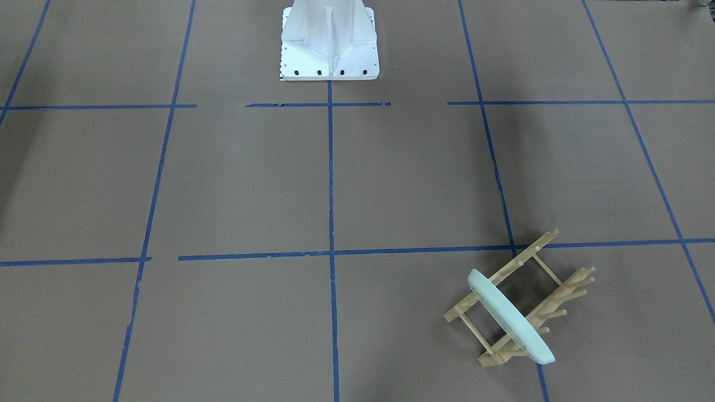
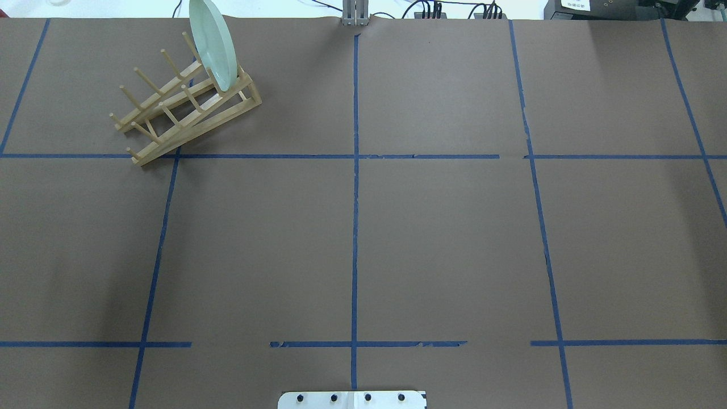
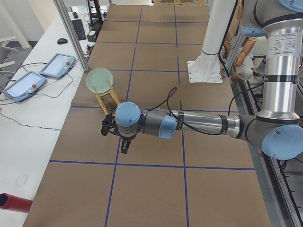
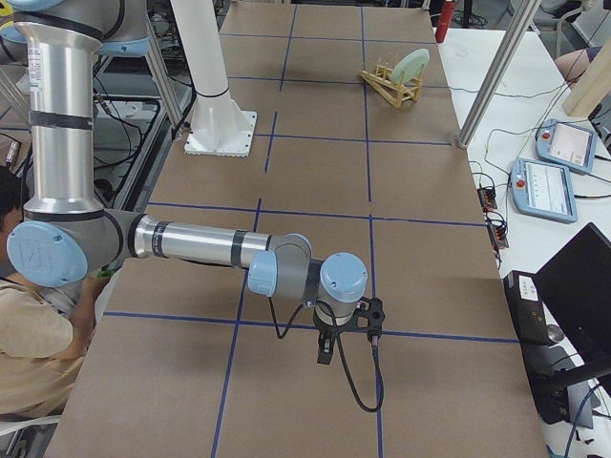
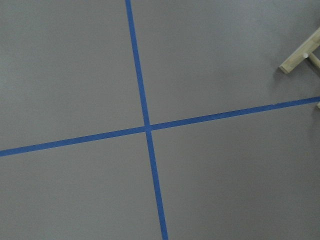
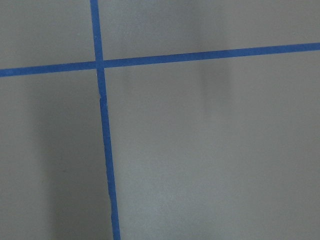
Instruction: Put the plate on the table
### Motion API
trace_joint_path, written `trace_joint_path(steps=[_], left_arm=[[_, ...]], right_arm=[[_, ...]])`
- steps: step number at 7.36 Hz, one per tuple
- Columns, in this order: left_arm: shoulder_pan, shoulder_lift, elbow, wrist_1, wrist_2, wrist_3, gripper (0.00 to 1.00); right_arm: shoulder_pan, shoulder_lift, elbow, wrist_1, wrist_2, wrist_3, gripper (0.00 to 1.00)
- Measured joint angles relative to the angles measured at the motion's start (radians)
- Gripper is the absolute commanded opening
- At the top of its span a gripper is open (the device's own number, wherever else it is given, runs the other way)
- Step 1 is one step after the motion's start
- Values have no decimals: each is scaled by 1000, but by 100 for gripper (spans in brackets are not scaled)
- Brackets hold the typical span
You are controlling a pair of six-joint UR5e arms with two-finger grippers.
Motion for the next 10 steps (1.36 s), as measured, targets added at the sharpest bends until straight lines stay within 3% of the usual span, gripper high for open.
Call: trace_joint_path(steps=[2, 3, 5, 7, 9, 10], left_arm=[[88, -143, 83, -310, -21, -532, 100], [169, -234, 137, -462, 48, -782, 100], [327, -388, 226, -664, 277, -1177, 100], [396, -507, 337, -868, 478, -1506, 100], [486, -629, 465, -983, 663, -1685, 100], [514, -664, 498, -974, 700, -1710, 100]], right_arm=[[0, 0, 1, 0, 0, 0, 100], [0, 0, 1, 0, 0, 0, 100], [0, 0, 1, 0, 0, 0, 100], [0, 0, 1, 0, 0, 0, 100], [0, 1, 1, 0, 0, 0, 100], [0, 1, 1, 0, 0, 0, 100]])
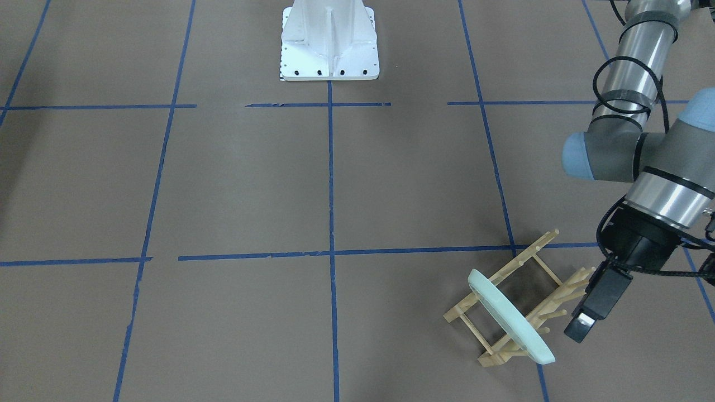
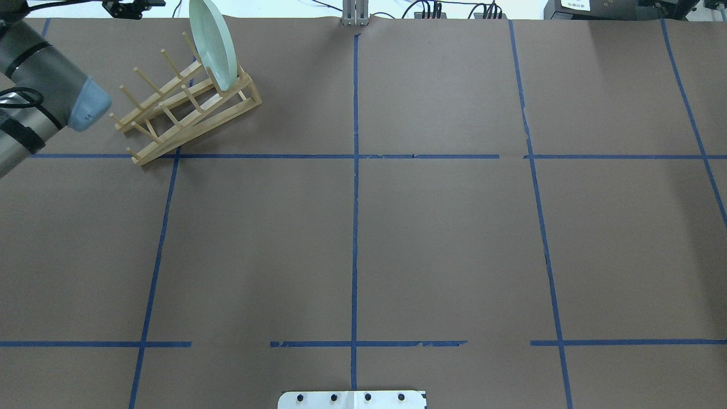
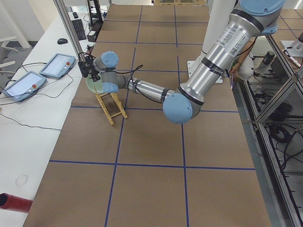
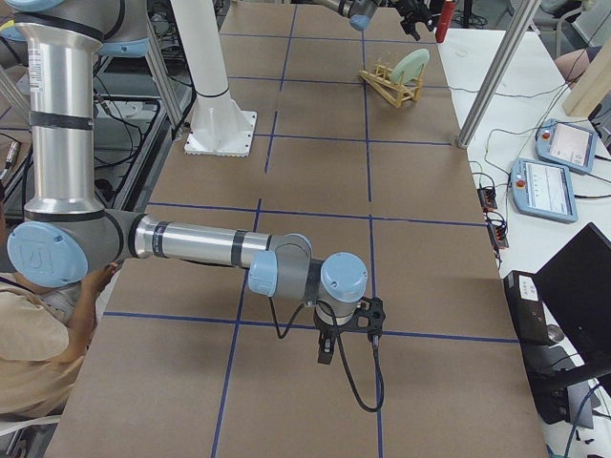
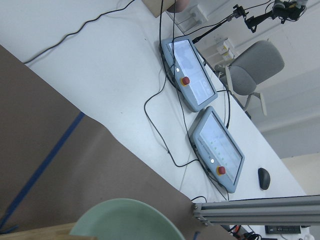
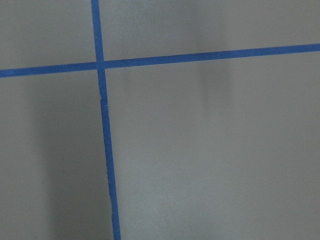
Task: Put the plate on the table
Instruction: 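Reach the left gripper toward the pale green plate in the wooden rack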
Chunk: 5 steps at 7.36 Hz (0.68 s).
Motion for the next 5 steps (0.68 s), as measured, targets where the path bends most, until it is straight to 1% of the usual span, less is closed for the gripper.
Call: trace_joint_path(steps=[1, 2, 3, 4, 5], left_arm=[[18, -18, 12, 31, 12, -9, 100], [27, -28, 17, 56, 12, -25, 98], [30, -32, 18, 66, -4, -50, 92], [31, -34, 18, 70, -35, -69, 86], [30, -33, 18, 70, -75, -76, 69]], right_arm=[[0, 0, 0, 0, 0, 0, 100], [0, 0, 0, 0, 0, 0, 100], [0, 0, 0, 0, 0, 0, 100], [0, 0, 0, 0, 0, 0, 100], [0, -1, 0, 0, 0, 0, 100]])
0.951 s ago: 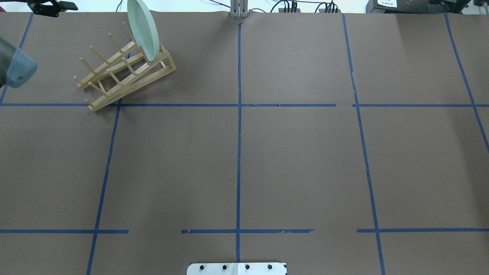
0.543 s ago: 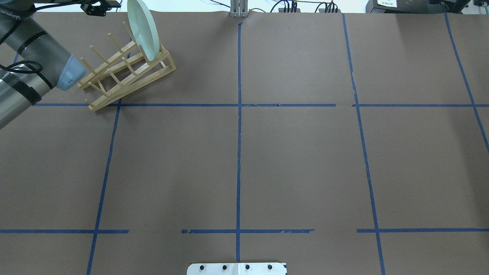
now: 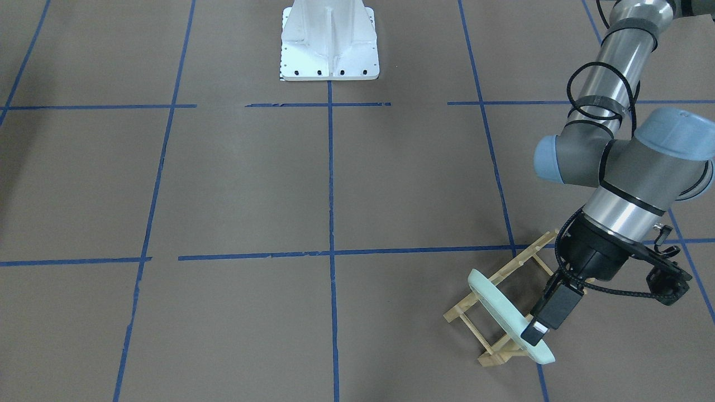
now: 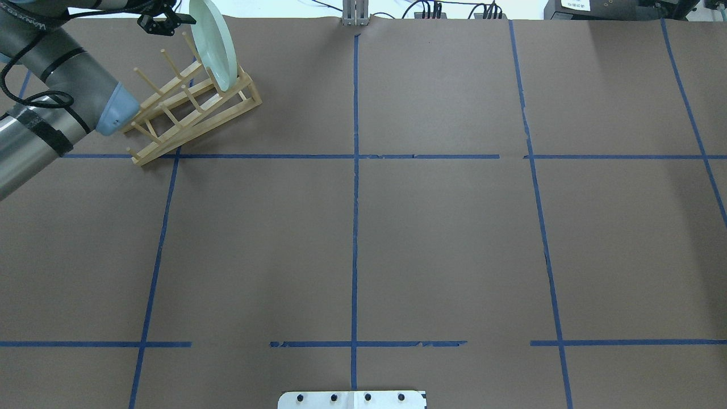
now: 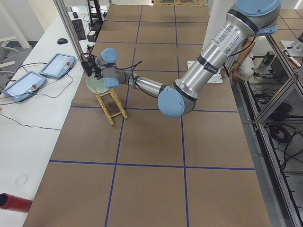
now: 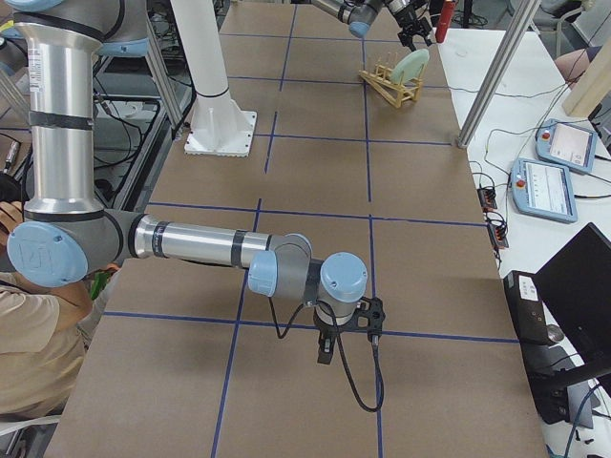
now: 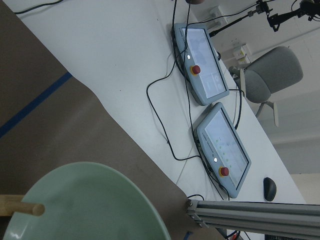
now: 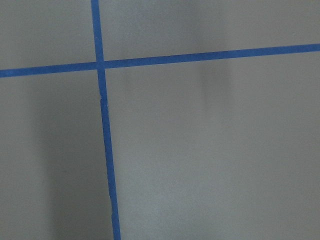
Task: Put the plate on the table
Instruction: 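Reach the left gripper toward the pale green plate in the wooden rack, then close the left gripper on the plate rim and lift it from the rack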
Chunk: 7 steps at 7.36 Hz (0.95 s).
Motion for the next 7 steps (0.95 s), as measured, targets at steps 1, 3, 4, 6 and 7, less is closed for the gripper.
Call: trace_joint_path(steps=[1, 3, 4, 6, 7], left_arm=[[-2, 1, 1, 0, -43, -3, 40], [-5, 0, 0, -1, -76, -4, 0], [-5, -1, -2, -2, -80, -4, 0], [-26, -4, -26, -4, -82, -4, 0], [-56, -4, -61, -4, -82, -5, 0]], right_arm=[[0, 0, 0, 0, 0, 0, 100], [0, 0, 0, 0, 0, 0, 100], [0, 0, 0, 0, 0, 0, 100], [0, 0, 0, 0, 0, 0, 100], [0, 0, 0, 0, 0, 0, 100]])
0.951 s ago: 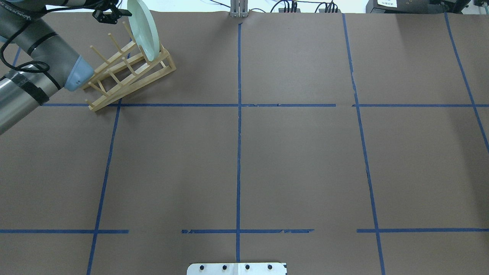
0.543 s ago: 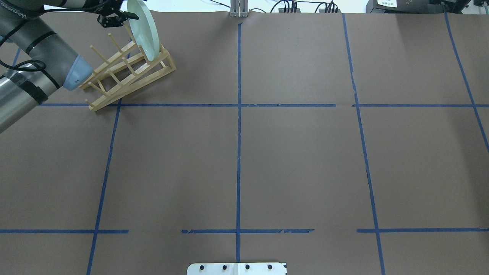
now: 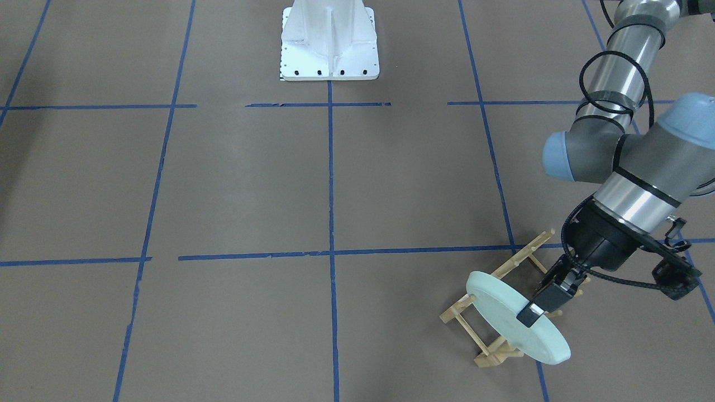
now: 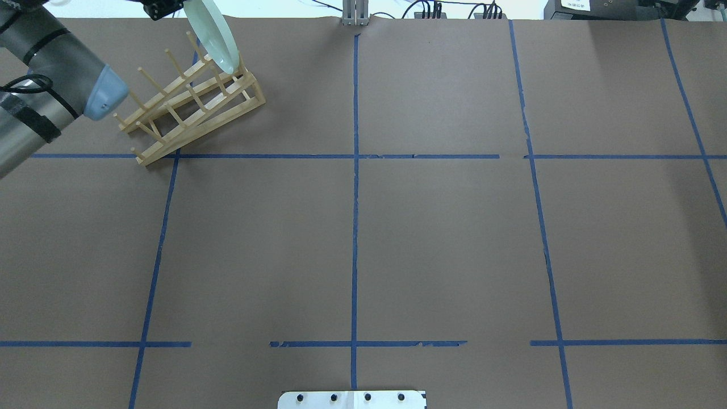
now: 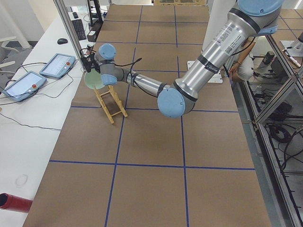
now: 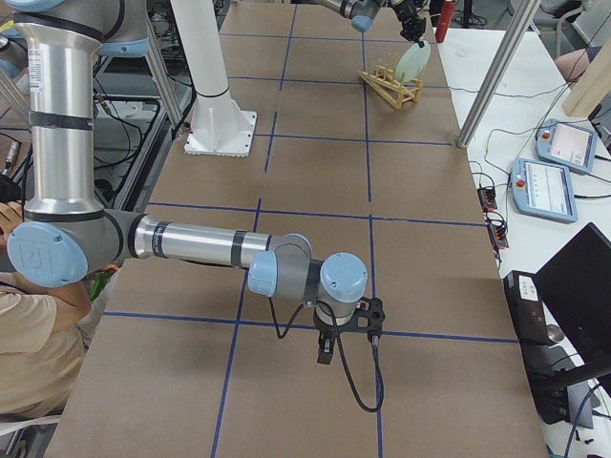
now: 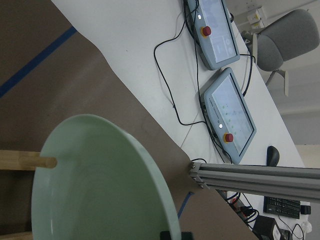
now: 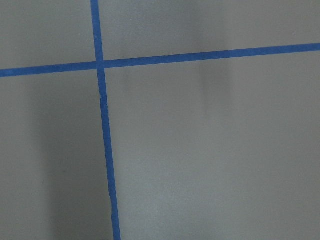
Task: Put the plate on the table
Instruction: 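Close the left gripper on the plate rim and lift it from the rack, then carry the plate with the left gripper toward the robot, tilting it flat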
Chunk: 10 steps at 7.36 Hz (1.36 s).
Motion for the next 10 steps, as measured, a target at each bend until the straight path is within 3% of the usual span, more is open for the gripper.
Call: trace_joint_path(steps=[3, 5, 7, 10], left_arm=[[-83, 2, -142, 78, -34, -5, 0], [-88, 13, -315, 368, -90, -1, 0], [-15, 7, -467, 713, -98, -5, 0], [228, -83, -499, 1172, -42, 19, 0]], right_arm=[[0, 0, 0, 0, 0, 0, 100], [0, 0, 0, 0, 0, 0, 100], [0, 1, 0, 0, 0, 0, 100], [0, 1, 0, 0, 0, 0, 100]])
